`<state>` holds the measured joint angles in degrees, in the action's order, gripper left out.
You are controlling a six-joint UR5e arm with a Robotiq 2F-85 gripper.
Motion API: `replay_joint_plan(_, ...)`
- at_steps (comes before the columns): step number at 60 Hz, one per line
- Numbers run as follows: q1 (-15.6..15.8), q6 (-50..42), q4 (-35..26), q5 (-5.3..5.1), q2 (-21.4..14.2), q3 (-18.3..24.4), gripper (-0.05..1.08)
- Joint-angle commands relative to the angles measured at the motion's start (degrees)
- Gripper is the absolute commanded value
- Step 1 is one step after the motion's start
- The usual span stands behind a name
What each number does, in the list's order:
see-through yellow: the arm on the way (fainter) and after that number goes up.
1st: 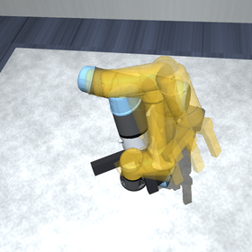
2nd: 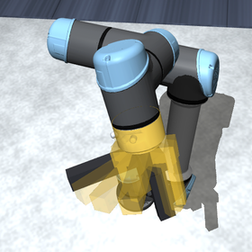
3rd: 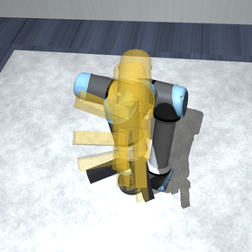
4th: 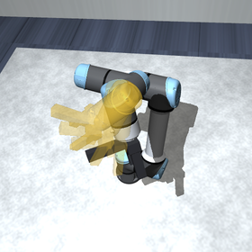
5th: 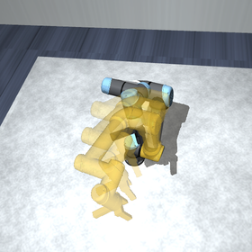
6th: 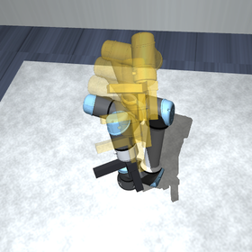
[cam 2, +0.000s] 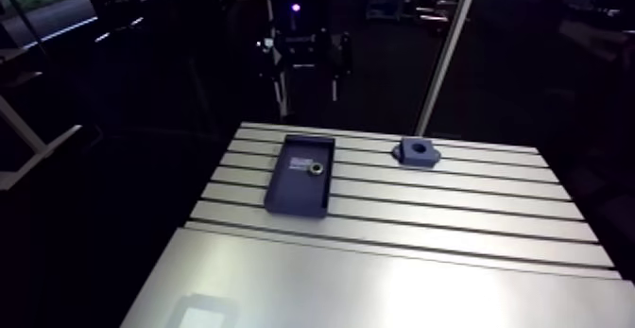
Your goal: Pick up the bearing and press it into the housing until flush.
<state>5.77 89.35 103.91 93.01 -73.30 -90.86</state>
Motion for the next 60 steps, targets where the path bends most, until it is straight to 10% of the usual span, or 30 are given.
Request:
replay_joint_plan(1,0.0,-0.1,2.8,0.02,4.3,-0.6,0.11)
replay_joint_plan(60,-0.1,-4.4,8.0,-0.25,14.2,0.5,0.31)
